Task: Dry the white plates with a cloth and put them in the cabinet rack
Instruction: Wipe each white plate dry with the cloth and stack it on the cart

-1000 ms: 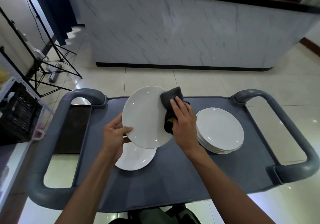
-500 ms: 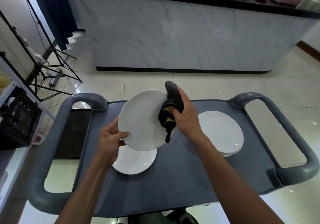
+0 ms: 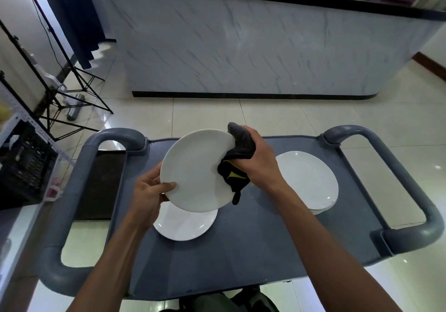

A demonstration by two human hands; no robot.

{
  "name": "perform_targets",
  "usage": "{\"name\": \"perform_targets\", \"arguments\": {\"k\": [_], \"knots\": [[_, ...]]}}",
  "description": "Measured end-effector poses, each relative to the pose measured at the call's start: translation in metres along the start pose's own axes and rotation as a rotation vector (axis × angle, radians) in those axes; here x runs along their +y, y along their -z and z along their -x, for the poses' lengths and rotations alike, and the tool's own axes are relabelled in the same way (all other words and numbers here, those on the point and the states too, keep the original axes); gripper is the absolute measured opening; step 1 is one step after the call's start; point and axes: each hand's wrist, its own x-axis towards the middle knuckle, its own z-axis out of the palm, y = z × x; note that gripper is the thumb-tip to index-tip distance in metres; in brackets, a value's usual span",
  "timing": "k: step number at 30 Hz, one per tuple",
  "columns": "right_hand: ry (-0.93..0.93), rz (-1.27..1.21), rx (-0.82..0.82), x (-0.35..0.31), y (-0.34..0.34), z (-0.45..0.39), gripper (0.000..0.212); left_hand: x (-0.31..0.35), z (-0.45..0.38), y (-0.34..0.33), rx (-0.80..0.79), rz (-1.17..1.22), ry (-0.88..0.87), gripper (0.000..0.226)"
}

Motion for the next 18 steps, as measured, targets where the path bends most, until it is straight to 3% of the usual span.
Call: {"name": "perform_targets", "arguments": {"k": [10,18], "knots": [[0.145,0.007,0.086,-0.004,-0.005,0.011,0.075,-0.014,-0.01,-0.015,0.119,0.019,0.087,0.021],[0.289,0.188,0.206,-0.003,-0.002,0.022,0.059,-0.015,-0.009,-0.021,0.055,0.222,0.185,0.029]]}}
